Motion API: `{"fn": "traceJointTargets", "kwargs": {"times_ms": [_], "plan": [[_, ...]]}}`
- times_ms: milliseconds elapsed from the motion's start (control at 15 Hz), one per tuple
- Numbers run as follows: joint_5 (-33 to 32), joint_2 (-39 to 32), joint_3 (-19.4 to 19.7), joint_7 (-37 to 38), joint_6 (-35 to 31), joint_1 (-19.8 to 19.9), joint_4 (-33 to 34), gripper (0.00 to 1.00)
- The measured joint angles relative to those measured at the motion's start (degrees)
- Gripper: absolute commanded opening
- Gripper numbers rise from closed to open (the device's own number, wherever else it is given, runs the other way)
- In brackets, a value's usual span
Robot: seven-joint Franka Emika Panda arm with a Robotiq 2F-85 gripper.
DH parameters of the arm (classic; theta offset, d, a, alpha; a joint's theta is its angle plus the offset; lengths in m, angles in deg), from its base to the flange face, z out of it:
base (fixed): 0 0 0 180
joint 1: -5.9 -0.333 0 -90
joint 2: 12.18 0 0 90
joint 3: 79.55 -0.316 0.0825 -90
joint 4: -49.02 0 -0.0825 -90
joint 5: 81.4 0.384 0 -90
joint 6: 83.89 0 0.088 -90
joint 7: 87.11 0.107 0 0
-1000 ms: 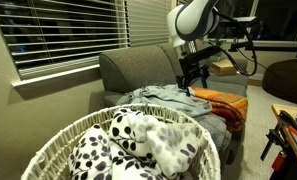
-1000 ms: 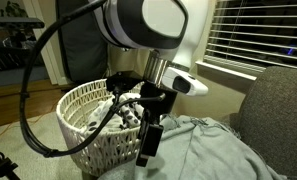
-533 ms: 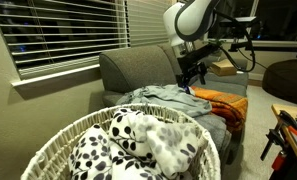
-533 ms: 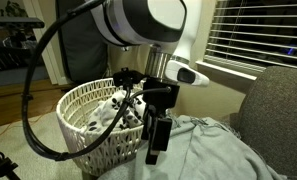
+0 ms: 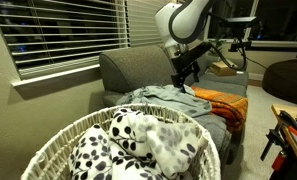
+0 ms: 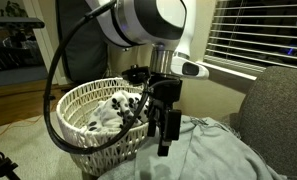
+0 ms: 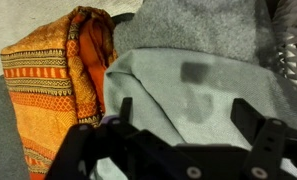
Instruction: Put the gray blanket in the white basket
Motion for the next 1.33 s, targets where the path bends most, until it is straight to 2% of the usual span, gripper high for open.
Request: {"fn": "traceJointTargets", "kwargs": {"times_ms": [933,1333], "plan": [[-0.06,-5.36,0.01,-3.57,0.00,-0.23,6.71,1.00],[-2.33,-7.39,0.02,-4.65,0.00,-0.60,8.06,1.00]]}}
